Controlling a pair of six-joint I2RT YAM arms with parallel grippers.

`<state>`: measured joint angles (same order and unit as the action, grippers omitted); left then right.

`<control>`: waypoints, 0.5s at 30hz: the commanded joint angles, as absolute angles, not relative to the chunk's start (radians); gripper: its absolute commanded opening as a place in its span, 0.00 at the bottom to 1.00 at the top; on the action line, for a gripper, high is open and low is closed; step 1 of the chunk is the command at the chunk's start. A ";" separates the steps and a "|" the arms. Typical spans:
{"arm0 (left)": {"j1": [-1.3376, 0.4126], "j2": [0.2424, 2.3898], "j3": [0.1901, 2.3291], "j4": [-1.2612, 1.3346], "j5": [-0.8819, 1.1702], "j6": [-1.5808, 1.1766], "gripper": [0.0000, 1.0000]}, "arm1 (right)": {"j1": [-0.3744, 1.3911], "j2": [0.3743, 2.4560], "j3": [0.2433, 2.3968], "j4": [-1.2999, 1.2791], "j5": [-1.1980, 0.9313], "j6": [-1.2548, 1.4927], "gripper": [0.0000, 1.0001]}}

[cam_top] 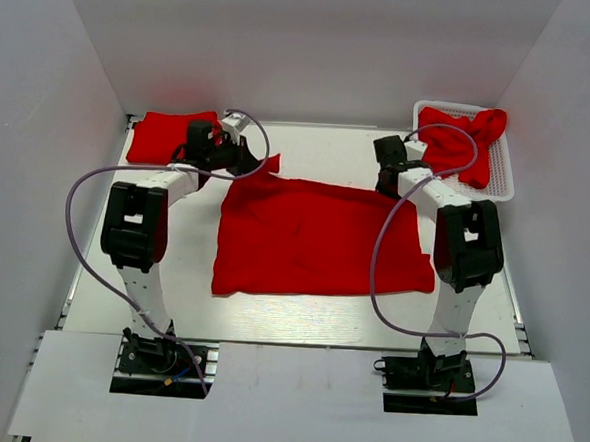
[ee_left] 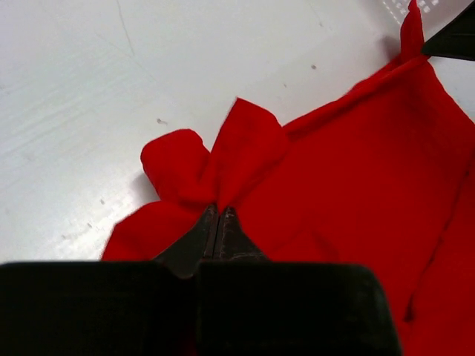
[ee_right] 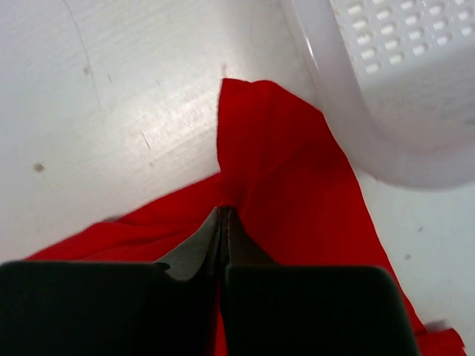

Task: Fold and stack the t-shirts
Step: Fold the other side of the tshirt into a rectangle

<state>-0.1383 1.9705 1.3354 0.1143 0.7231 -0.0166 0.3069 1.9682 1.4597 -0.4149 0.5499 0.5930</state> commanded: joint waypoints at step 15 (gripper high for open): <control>-0.150 1.416 0.839 0.103 0.623 -0.121 0.00 | 0.341 1.539 1.072 -0.354 0.601 0.607 0.00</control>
<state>-0.1463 1.4963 0.8757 0.1291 0.6666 -0.0986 0.3393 1.5990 1.1076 -0.3706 0.5549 0.5957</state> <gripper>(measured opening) 0.030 0.004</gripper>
